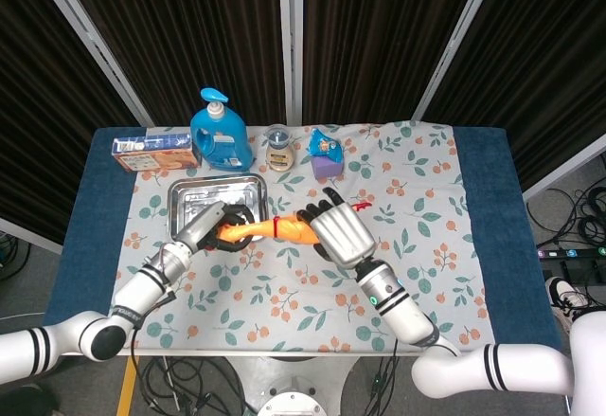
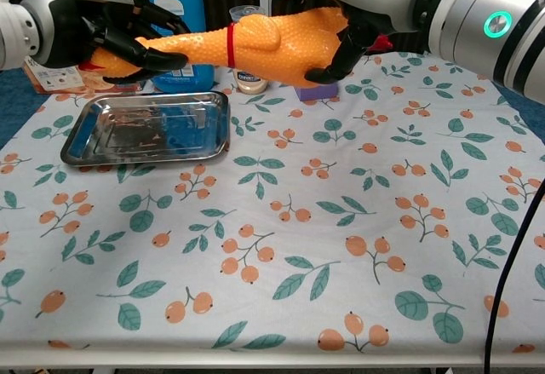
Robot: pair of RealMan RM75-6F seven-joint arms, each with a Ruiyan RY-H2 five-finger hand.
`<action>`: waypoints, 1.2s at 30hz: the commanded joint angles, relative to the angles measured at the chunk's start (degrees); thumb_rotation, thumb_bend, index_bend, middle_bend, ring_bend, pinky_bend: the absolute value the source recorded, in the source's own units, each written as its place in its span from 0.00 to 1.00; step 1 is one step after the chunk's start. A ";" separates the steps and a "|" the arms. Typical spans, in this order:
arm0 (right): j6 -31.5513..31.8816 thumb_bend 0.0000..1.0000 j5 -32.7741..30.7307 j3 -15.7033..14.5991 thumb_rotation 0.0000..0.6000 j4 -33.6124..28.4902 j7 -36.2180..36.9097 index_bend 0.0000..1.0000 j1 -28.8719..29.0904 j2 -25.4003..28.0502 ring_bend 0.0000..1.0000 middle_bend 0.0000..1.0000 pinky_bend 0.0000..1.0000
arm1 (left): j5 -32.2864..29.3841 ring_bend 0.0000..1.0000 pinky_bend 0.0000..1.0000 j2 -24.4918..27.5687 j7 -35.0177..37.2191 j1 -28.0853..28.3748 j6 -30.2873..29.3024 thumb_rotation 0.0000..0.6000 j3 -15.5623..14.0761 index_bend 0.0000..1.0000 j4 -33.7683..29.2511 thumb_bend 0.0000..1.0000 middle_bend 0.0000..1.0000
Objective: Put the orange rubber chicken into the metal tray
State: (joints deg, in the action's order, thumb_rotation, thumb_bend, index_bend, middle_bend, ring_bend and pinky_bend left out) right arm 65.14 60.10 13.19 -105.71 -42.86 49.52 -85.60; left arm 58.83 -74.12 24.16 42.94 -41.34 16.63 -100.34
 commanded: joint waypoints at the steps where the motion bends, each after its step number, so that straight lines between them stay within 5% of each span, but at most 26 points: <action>1: 0.23 0.00 -0.46 0.02 1.00 -0.64 -0.14 0.09 0.03 0.25 0.17 0.29 0.12 | -0.28 0.78 0.92 -0.01 0.10 -0.01 0.14 1.00 0.01 0.80 0.07 0.77 0.83; 4: 0.36 0.00 -0.74 0.00 1.00 -1.17 -0.09 0.00 0.05 0.60 0.12 0.17 0.10 | -0.45 0.78 0.93 0.11 0.21 -0.04 0.39 1.00 0.02 0.80 0.14 0.77 0.83; 10: 0.58 0.00 -1.11 -0.07 1.00 -1.78 -0.03 0.00 0.12 1.36 0.07 0.08 0.06 | -0.30 0.78 0.93 0.37 0.56 -0.22 0.54 1.00 0.14 0.80 -0.03 0.77 0.83; 22: 0.50 0.02 -2.42 -0.20 1.00 -1.13 -0.76 0.01 0.93 1.40 0.09 0.21 0.05 | -0.14 0.78 0.93 0.52 0.46 -0.20 0.64 1.00 0.26 0.80 -0.42 0.77 0.83; 36: 0.73 0.65 -1.64 -0.14 1.00 0.74 0.39 0.69 1.93 -0.83 0.46 0.67 0.12 | 0.10 0.78 0.93 0.36 0.02 -0.27 0.39 1.00 0.00 0.80 -0.73 0.77 0.83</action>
State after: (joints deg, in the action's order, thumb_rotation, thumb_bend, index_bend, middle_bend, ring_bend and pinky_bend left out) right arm 65.91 58.44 13.09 -104.97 -42.46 51.42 -86.41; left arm 58.93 -73.76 24.17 42.67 -40.94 16.63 -101.06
